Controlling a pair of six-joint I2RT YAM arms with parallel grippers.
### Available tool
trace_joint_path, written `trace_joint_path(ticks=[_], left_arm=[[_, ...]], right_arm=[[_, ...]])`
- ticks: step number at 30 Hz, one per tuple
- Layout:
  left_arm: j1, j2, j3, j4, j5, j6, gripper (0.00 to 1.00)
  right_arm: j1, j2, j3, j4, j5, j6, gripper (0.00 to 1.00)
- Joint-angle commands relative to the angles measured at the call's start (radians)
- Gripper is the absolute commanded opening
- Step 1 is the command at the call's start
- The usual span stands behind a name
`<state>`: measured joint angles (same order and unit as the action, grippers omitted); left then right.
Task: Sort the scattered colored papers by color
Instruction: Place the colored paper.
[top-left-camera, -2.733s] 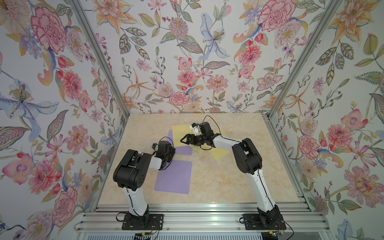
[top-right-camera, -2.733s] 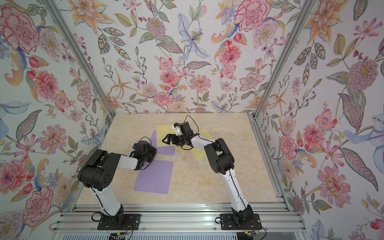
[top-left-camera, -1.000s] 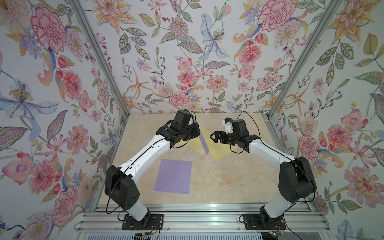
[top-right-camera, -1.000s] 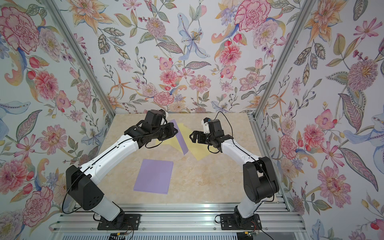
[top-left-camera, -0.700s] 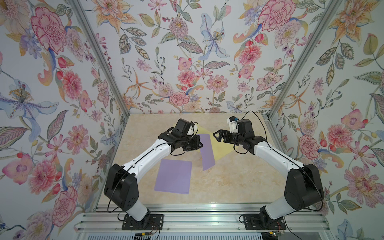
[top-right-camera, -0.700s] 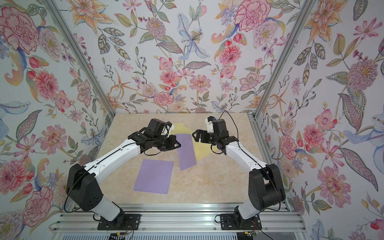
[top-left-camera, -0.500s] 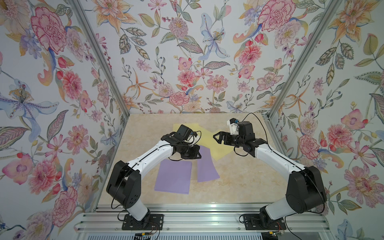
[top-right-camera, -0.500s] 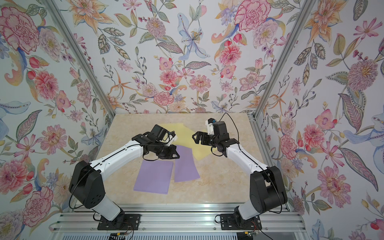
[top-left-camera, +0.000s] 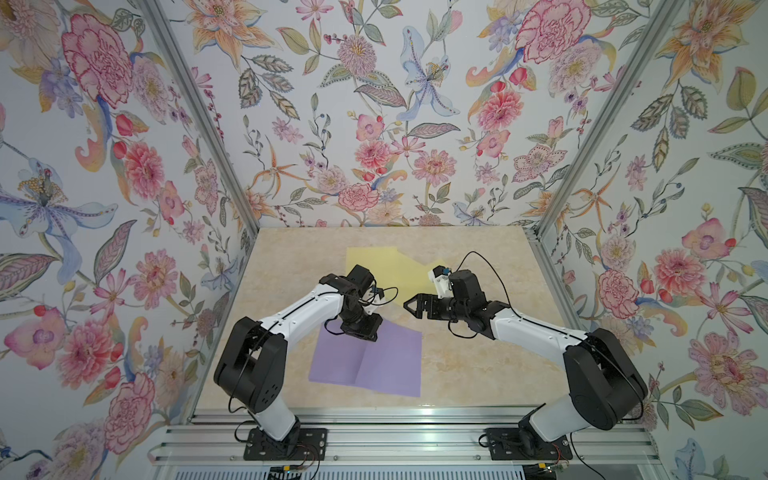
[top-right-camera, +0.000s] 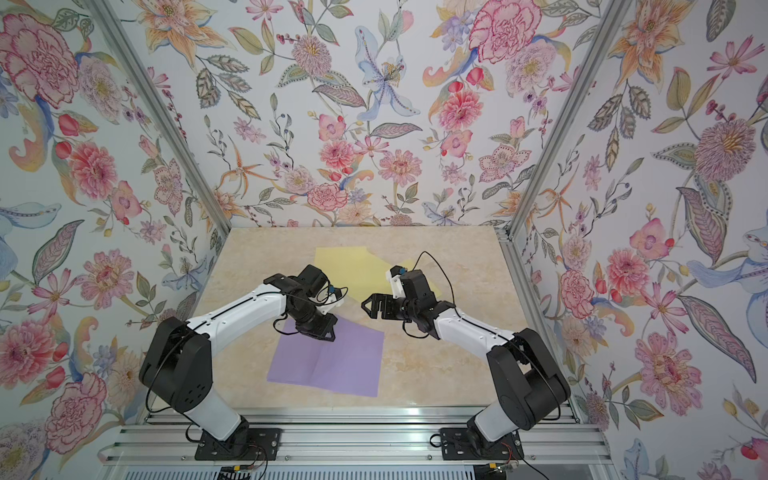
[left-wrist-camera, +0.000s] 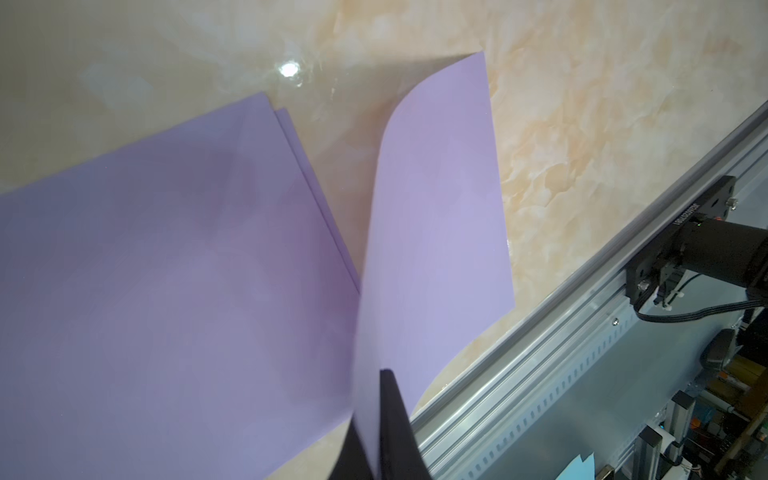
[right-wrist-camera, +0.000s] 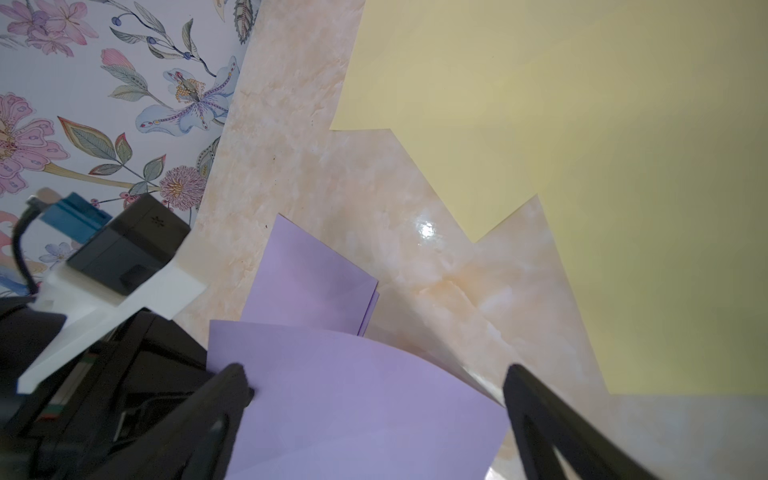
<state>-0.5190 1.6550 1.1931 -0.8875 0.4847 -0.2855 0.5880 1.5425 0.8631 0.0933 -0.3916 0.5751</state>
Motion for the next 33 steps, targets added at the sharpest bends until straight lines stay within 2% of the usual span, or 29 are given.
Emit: trace_joint_path(ticks=[1,5,14,23,33], left_arm=[[0.025,-0.058,-0.023,-0.030,-0.068,0.060,0.00],[0.036,-0.073,-0.041,-0.031,-0.085,0.068,0.00],[0.050,-0.081,-0.071,-0.042,-0.159,0.062,0.00],[0.081,-0.090,-0.067,-0.079,-0.216,0.058,0.00],[0.102,-0.063,-0.042,-0.106,-0.272,0.071,0.00]], right_arm=[[0.049,0.016,-0.031,0.077,0.014,0.047,1.00],[0.123,0.014,-0.054,0.100,0.035,0.074,1.00],[0.187,-0.026,-0.115,0.153,0.060,0.104,1.00],[0.258,0.065,-0.109,0.280,0.064,0.160,1.00],[0.276,0.106,-0.068,0.264,0.059,0.143,1.00]])
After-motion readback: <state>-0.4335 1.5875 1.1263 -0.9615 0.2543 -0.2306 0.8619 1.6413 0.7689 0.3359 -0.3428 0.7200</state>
